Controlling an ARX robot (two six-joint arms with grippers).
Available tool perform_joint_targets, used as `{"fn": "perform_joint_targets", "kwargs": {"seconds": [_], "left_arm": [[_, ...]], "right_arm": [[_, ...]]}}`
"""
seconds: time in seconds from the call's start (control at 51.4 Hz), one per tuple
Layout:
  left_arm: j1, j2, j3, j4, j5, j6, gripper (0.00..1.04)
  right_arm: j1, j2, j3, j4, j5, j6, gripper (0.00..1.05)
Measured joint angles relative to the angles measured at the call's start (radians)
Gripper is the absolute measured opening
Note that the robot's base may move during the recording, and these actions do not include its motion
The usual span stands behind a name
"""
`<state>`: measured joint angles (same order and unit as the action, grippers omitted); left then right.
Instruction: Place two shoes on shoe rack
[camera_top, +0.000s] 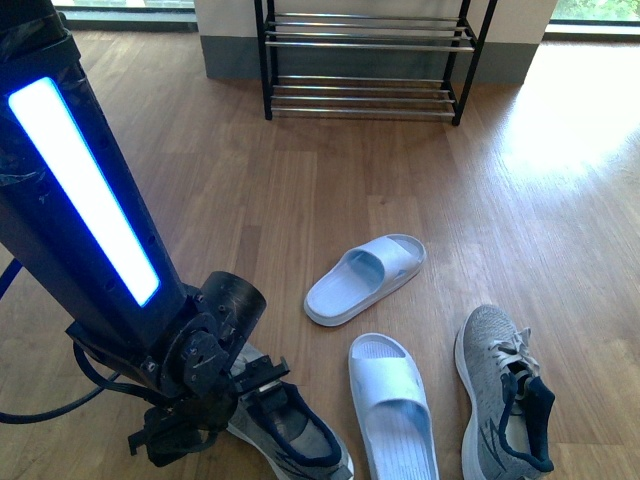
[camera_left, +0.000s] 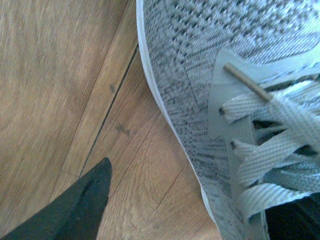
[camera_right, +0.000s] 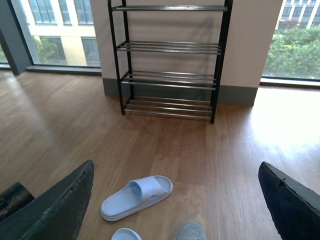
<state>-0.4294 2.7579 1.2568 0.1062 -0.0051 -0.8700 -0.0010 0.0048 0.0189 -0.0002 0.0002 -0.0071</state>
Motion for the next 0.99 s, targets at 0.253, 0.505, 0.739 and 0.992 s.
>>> {"fn": "perform_joint_targets", "kwargs": {"seconds": [0.253, 0.505, 0.739, 0.992], "left_arm": [[-0.006, 0.005, 0.000, 0.039, -0.022, 0.060, 0.26], [-0.007, 0.004, -0.004, 0.041, -0.052, 0.077, 0.02], [0.039, -0.223, -0.184, 0.084, -0.167, 0.156, 0.02], [0.154, -0.850, -0.521, 0.135, -0.348, 0.462, 0.02]], "right_arm": [[0.000, 0.000, 0.000, 0.000, 0.000, 0.000, 0.95], [0.000, 0.000, 0.000, 0.000, 0.000, 0.000, 0.95], [0.000, 0.000, 0.000, 0.000, 0.000, 0.000, 0.95], [0.000, 0.000, 0.000, 0.000, 0.000, 0.000, 0.95]]}}
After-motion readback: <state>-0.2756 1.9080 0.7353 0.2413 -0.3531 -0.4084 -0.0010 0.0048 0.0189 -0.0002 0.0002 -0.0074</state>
